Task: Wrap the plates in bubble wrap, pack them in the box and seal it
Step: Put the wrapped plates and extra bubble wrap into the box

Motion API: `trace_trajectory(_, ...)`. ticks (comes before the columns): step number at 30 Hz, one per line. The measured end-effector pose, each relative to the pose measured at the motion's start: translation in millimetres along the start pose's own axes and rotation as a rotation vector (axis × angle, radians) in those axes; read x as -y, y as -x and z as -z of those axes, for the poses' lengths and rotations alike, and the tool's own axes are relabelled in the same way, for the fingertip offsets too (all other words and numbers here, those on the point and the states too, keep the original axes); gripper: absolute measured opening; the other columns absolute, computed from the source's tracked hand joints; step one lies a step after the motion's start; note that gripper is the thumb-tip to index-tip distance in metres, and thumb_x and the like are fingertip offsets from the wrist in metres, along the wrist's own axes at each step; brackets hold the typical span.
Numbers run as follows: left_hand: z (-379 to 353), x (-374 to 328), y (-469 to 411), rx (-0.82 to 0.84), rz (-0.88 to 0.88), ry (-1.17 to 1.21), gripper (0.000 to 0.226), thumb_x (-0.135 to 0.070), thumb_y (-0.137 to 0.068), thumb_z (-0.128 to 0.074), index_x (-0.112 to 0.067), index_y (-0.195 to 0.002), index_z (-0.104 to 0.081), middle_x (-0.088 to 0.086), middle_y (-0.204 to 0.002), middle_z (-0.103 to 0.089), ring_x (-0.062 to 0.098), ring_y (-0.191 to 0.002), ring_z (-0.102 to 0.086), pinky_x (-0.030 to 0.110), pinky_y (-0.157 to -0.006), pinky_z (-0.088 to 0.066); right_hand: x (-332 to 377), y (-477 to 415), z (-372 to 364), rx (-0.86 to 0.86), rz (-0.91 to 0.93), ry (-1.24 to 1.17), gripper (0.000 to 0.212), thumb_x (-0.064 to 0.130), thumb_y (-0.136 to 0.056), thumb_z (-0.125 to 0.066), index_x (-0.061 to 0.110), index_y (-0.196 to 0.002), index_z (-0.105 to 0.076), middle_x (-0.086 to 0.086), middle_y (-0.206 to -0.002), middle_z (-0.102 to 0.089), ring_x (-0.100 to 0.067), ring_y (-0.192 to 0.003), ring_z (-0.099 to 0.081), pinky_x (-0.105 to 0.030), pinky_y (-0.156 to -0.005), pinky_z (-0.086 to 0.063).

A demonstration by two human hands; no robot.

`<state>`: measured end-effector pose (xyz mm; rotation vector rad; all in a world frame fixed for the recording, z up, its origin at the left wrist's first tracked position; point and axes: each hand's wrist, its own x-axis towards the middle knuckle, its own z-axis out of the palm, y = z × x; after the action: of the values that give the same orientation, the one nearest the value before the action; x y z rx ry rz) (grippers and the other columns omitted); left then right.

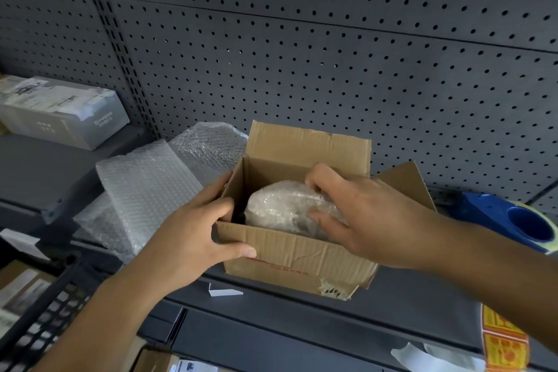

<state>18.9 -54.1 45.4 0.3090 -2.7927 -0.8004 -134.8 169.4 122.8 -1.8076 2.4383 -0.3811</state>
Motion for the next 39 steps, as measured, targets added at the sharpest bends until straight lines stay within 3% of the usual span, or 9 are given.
trace_trajectory(4, 8.3, -5.5, -0.1, 0.076, 0.028, -0.034, 0.058, -0.073, -0.062, -0.075, -0.027, -0.070, -0.041, -0.042, -0.155, -0.021, 0.001, -0.100, -0.061, 0.033, -0.072, -0.053, -2.1, 7.0, -3.3, 0.137, -0.055, 0.017, 0.039, 0.035, -0.102, -0.052, 0.035, -0.130, -0.024, 0.002, -0.070, -0.057, -0.012, -0.059, -0.055, -0.032, -0.061, -0.047)
trace_trajectory(8, 25.0, -12.2, -3.4, 0.238, 0.060, -0.020, 0.054, -0.079, -0.061, -0.072, -0.035, -0.089, -0.057, -0.055, -0.147, -0.006, -0.011, -0.122, -0.049, 0.031, -0.091, -0.052, -4.1, 9.5, -2.0, 0.156, -0.100, -0.006, 0.065, 0.034, -0.104, -0.049, 0.050, -0.148, -0.005, 0.003, -0.077, -0.061, -0.012, -0.064, -0.057, -0.029, -0.064, -0.049)
trace_trajectory(12, 39.1, -11.3, -12.8, 0.284, 0.015, -0.027, 0.063, -0.091, -0.069, -0.054, -0.054, -0.119, -0.054, -0.056, -0.149, 0.009, -0.033, -0.130, -0.010, 0.018, -0.106, -0.032, -9.8, 18.1, -7.8, 0.043, -0.103, -0.058, 0.058, 0.037, -0.101, -0.054, 0.051, -0.149, -0.024, 0.022, -0.130, -0.055, 0.000, -0.108, -0.055, -0.015, -0.089, -0.041)
trace_trajectory(15, 37.4, -24.3, -24.0, 0.055, -0.014, 0.076, 0.029, -0.059, -0.094, -0.047, -0.047, -0.116, -0.062, -0.041, -0.152, -0.032, -0.030, -0.131, -0.026, 0.013, -0.109, -0.029, -14.4, 20.1, -12.8, -0.026, -0.097, -0.123, 0.051, 0.035, -0.099, -0.059, 0.047, -0.144, -0.039, 0.027, -0.136, -0.049, 0.000, -0.119, -0.054, -0.022, -0.101, -0.045)
trace_trajectory(18, 29.7, -38.8, -45.4, -0.006, -0.030, 0.146, 0.026, -0.019, -0.105, -0.051, -0.037, -0.112, -0.068, -0.027, -0.113, -0.069, -0.015, -0.107, -0.061, 0.006, -0.092, -0.046, -15.4, 21.2, -17.1, -0.095, -0.104, -0.152, 0.048, 0.027, -0.097, -0.062, 0.043, -0.139, -0.046, 0.026, -0.133, -0.052, 0.000, -0.117, -0.056, -0.026, -0.099, -0.048)
trace_trajectory(23, 25.1, -44.7, -87.0, 0.427, -0.026, 0.028, 0.039, 0.004, -0.094, -0.060, -0.030, -0.103, -0.077, -0.019, -0.097, -0.076, -0.006, -0.090, -0.069, 0.023, -0.087, -0.056, -12.1, 25.8, -20.8, -0.173, -0.102, -0.177, 0.047, 0.025, -0.093, -0.058, 0.042, -0.135, -0.049, 0.023, -0.128, -0.060, -0.004, -0.112, -0.062, -0.035, -0.091, -0.055)
trace_trajectory(32, 15.1, -52.6, -115.1, 0.610, -0.112, -0.185, 0.047, 0.000, -0.095, -0.051, -0.041, -0.108, -0.070, -0.021, -0.106, -0.069, 0.000, -0.097, -0.063, 0.031, -0.089, -0.055, -18.0, 33.0, -20.7, -0.220, -0.128, -0.287, 0.047, 0.014, -0.093, -0.061, 0.040, -0.132, -0.054, 0.035, -0.110, -0.059, 0.006, -0.102, -0.061, -0.009, -0.082, -0.046)
trace_trajectory(36, 18.1, -51.7, -113.3, 0.688, -0.107, -0.156, 0.049, 0.000, -0.091, -0.059, -0.043, -0.115, -0.066, -0.021, -0.111, -0.068, 0.000, -0.103, -0.063, 0.033, -0.092, -0.054, -23.2, 34.4, -21.3, -0.219, -0.147, -0.280, 0.046, 0.002, -0.091, -0.067, 0.029, -0.129, -0.061, 0.052, -0.091, -0.052, 0.027, -0.076, -0.051, 0.004, -0.067, -0.036)
trace_trajectory(39, 19.3, -51.8, -112.2, 0.723, -0.118, -0.158, 0.054, -0.004, -0.090, -0.064, -0.051, -0.115, -0.061, -0.029, -0.111, -0.066, -0.004, -0.103, -0.062, 0.032, -0.091, -0.055, -23.9, 33.8, -14.8, -0.253, -0.130, -0.316, 0.037, 0.013, -0.096, -0.063, 0.032, -0.128, -0.061, 0.042, -0.087, -0.060, 0.010, -0.062, -0.060, -0.004, -0.057, -0.042)
